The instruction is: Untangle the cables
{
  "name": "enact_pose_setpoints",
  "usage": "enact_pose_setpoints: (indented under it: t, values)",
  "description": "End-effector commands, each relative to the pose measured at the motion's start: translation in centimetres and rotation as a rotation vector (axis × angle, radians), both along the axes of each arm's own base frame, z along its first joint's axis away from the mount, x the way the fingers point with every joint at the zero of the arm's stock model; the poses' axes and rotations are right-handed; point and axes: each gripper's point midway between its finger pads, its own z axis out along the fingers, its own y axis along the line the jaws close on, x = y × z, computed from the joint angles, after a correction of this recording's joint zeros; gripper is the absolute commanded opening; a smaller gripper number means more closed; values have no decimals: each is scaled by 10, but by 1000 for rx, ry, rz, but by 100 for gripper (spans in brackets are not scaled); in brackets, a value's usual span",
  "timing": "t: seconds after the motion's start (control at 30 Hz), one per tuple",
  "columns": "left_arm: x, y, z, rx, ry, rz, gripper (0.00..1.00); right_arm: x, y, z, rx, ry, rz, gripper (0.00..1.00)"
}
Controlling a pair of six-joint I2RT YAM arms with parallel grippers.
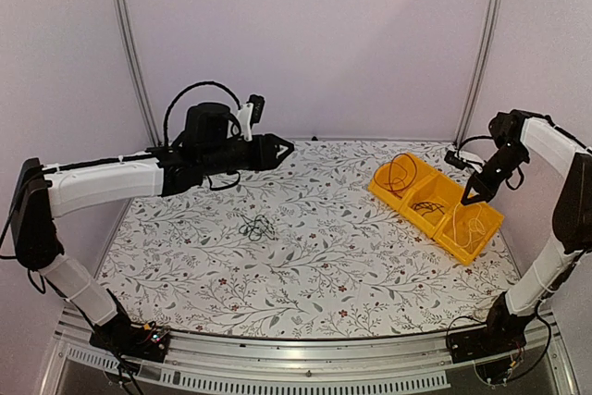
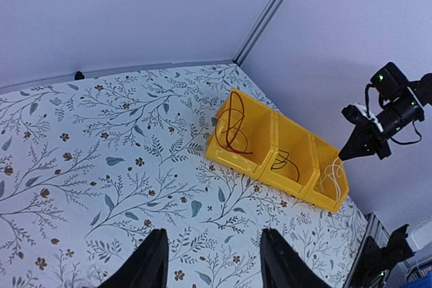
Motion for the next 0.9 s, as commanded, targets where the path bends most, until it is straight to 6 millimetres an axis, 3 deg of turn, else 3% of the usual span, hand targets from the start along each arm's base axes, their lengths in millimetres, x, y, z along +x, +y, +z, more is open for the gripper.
enact_pose_setpoints:
  t: [0.0, 0.23, 0.43, 0.57, 0.7, 0.8, 0.87]
  values:
    - [4, 0, -7, -14, 6, -4, 46, -18, -25, -9, -107, -2, 38, 0]
    - [4, 1, -12, 3, 17, -7, 46, 5, -48, -35, -191, -30, -48, 0]
    - [4, 7, -8, 18, 11, 7, 46, 25, -52, -63, -187, 8, -116, 0]
    - [5, 13, -11, 34, 18, 22, 45, 27, -55, -81, -194, 33, -144, 1]
    - [5, 19, -28, 74, 81, 49, 46, 20, -55, -84, -194, 32, -147, 3]
    - [5, 29, -56, 150, 178, 85, 45, 15, -55, -79, -206, 18, -145, 15]
    - [6, 41, -73, 212, 245, 136, 45, 14, -50, -65, -180, 1, -147, 24]
